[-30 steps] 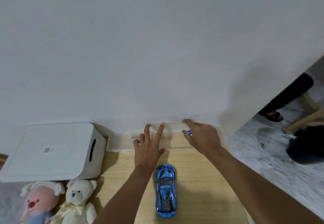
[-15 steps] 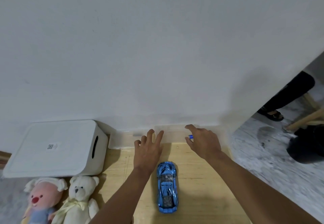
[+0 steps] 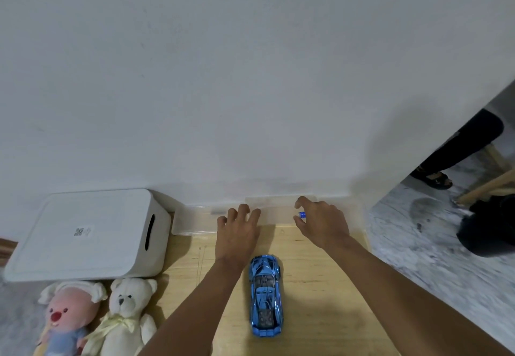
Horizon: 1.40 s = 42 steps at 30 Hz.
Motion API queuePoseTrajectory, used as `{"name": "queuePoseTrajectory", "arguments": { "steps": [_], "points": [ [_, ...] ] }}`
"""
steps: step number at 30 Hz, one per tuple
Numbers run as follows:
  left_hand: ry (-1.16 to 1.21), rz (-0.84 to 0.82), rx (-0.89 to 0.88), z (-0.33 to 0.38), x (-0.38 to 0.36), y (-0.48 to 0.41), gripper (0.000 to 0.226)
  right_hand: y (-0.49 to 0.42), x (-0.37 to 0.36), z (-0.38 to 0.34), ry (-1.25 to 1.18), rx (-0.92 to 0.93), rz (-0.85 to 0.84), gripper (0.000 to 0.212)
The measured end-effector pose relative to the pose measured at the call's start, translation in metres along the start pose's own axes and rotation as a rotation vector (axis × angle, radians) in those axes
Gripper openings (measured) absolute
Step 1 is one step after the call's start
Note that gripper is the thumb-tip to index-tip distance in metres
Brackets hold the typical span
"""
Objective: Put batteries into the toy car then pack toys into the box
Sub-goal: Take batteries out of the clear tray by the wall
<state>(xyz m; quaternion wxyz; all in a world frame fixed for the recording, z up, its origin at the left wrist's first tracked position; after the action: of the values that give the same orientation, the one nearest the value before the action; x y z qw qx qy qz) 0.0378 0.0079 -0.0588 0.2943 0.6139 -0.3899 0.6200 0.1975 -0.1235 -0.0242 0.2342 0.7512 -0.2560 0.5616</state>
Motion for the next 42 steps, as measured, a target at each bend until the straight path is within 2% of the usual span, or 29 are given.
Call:
{"name": "queuePoseTrajectory", "arguments": {
  "steps": [6, 13, 16, 19, 22, 26, 31, 35, 38, 42],
  "points": [
    [-0.009, -0.025, 0.011, 0.000, -0.002, -0.006, 0.031, 0.001, -0.005, -0.001, -0.005, -0.003, -0.005, 0.028],
    [0.017, 0.036, 0.006, -0.001, -0.003, -0.010, 0.022, 0.004, -0.010, -0.003, -0.019, -0.010, -0.022, 0.034],
    [0.015, 0.030, 0.003, 0.000, -0.001, -0.011, 0.022, 0.005, -0.011, -0.005, -0.014, -0.015, -0.019, 0.040],
    [0.055, 0.005, 0.001, 0.000, 0.003, -0.012, 0.033, 0.003, -0.009, -0.005, -0.028, -0.030, -0.023, 0.042],
    [0.084, 0.003, -0.016, -0.002, 0.008, -0.011, 0.045, 0.002, -0.007, -0.005, -0.027, -0.025, -0.041, 0.038],
    [0.103, 0.029, -0.056, -0.003, 0.012, -0.005, 0.049, 0.007, -0.006, -0.009, 0.018, 0.024, -0.049, 0.034],
    [0.059, -0.046, -0.061, -0.004, -0.002, 0.004, 0.039, 0.022, -0.020, -0.014, 0.088, 0.099, -0.090, 0.014],
    [0.109, -0.143, -0.054, -0.005, -0.006, 0.005, 0.023, 0.025, -0.027, -0.010, 0.089, 0.089, -0.098, 0.010],
    [0.153, -0.118, -0.066, -0.004, 0.000, 0.003, 0.034, 0.023, -0.030, -0.007, 0.075, 0.070, -0.108, 0.009],
    [0.029, -0.108, -0.077, -0.003, 0.002, 0.003, 0.037, 0.021, -0.036, -0.005, 0.068, 0.048, -0.110, 0.011]
  ]
}}
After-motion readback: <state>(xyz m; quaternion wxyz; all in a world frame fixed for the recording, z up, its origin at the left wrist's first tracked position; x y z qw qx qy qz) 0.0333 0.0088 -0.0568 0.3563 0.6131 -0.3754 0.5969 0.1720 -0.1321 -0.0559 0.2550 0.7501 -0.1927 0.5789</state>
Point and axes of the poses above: each hand's wrist, its own y-axis away from the middle knuckle, its own x-axis out of the back of the hand, z = x × y, the point moved 4 cm from there along -y, towards the middle knuckle, and after that the axes turned 3 degrees about z, right-handed, at the moved point
